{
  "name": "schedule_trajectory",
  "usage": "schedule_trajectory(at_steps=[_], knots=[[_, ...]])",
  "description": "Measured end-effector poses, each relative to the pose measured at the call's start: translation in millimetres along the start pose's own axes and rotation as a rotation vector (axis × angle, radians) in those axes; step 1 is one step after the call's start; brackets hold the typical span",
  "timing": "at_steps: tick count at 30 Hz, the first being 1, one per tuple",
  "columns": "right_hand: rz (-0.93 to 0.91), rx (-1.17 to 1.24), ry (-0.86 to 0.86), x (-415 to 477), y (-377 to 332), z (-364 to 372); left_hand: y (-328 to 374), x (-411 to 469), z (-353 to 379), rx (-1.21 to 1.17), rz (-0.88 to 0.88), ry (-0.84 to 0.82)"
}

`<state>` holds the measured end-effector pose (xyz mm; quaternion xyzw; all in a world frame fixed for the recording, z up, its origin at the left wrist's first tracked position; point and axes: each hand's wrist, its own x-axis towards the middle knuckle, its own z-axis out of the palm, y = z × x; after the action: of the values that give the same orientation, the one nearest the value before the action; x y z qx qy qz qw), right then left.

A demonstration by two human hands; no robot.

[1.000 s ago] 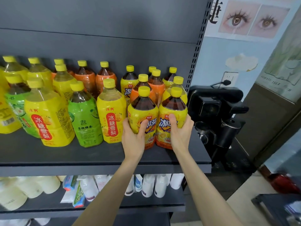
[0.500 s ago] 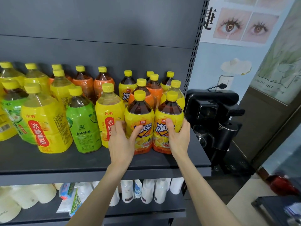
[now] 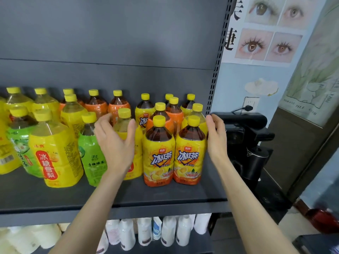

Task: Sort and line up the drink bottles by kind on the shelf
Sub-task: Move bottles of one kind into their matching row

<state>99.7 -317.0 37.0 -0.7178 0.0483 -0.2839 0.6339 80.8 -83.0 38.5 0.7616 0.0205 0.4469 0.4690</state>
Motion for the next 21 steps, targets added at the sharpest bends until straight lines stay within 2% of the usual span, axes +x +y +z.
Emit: schedule_trajectory(at_steps=[5, 12, 21], knots=[[0.021, 0.010, -0.131, 38.4, -14.5, -0.8, 2.4, 25.3, 12.1, -0.058, -0.056, -0.145], [0.035, -0.013, -0.248, 58.4, -14.1, 9.5, -5.8, 26.2, 20.2, 0.036, -0.016, -0.106], [-0.072, 0.014, -0.092, 54.3, -6.3, -19.4, -2.2, 15.7, 8.6, -0.050, 0.024, -0.001]])
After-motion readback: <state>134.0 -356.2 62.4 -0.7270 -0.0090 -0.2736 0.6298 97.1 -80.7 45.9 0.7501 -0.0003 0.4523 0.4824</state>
